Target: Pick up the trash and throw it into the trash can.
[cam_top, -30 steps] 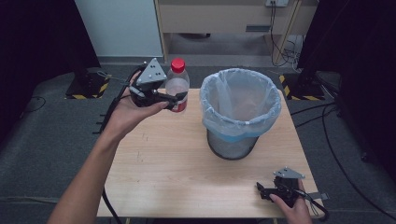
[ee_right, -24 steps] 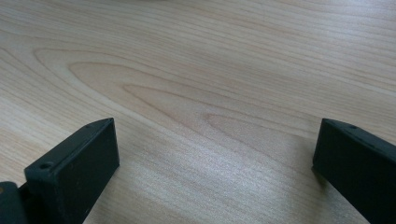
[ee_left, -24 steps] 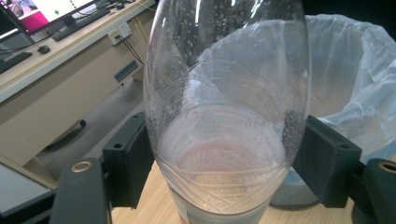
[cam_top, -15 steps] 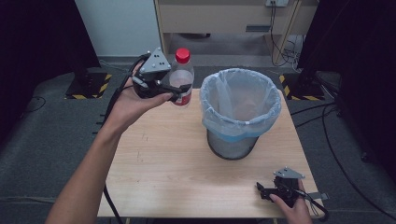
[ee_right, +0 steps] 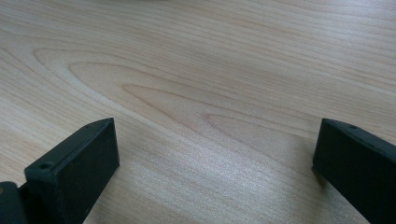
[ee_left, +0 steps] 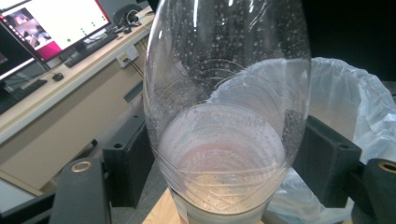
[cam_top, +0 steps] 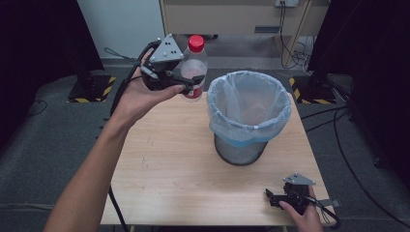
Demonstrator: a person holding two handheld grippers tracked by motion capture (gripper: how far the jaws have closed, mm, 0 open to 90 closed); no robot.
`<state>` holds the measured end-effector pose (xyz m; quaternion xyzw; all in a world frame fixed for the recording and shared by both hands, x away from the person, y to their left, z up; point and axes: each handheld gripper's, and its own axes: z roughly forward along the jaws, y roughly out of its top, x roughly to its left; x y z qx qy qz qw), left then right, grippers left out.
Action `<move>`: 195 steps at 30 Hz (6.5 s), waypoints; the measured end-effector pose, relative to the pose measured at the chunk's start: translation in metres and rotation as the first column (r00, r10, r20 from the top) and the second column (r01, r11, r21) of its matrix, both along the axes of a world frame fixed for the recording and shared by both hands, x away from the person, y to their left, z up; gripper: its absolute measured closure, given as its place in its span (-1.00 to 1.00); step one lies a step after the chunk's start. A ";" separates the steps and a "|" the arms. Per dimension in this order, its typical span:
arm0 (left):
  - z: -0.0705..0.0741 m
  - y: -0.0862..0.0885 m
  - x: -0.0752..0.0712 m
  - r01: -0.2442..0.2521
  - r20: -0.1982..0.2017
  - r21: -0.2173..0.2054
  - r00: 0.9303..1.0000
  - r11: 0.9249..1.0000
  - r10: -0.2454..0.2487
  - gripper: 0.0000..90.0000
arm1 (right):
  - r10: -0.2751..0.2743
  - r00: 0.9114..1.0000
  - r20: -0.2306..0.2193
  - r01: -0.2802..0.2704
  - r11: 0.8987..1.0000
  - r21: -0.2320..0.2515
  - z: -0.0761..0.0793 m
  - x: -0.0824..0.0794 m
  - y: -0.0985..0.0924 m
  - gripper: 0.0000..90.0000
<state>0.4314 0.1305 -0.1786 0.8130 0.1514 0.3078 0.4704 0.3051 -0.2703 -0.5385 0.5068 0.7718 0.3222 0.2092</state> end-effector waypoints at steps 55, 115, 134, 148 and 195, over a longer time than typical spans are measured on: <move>0.003 -0.082 0.009 0.094 0.030 -0.011 0.995 0.995 -0.094 -0.42 | 0.008 1.000 -0.003 -0.008 1.000 -0.002 0.000 -0.001 -0.001 -0.99; -0.080 -0.103 0.036 0.105 -0.104 0.054 0.990 0.993 -0.099 -0.68 | 0.010 1.000 0.000 -0.010 1.000 -0.003 0.000 -0.002 -0.001 -0.99; -0.065 -0.027 0.021 0.027 -0.109 -0.012 0.994 1.000 -0.028 -0.82 | 0.007 1.000 -0.003 -0.007 1.000 -0.003 0.000 -0.002 0.000 -0.99; -0.091 -0.003 0.027 -0.023 -0.144 0.001 0.989 1.000 0.023 -0.93 | 0.007 1.000 -0.003 -0.007 1.000 -0.003 0.000 -0.002 0.000 -0.99; -0.264 0.046 0.024 -0.121 -0.382 0.103 0.912 0.987 0.151 -0.92 | 0.004 1.000 -0.003 -0.004 1.000 -0.003 0.000 -0.002 0.000 -0.99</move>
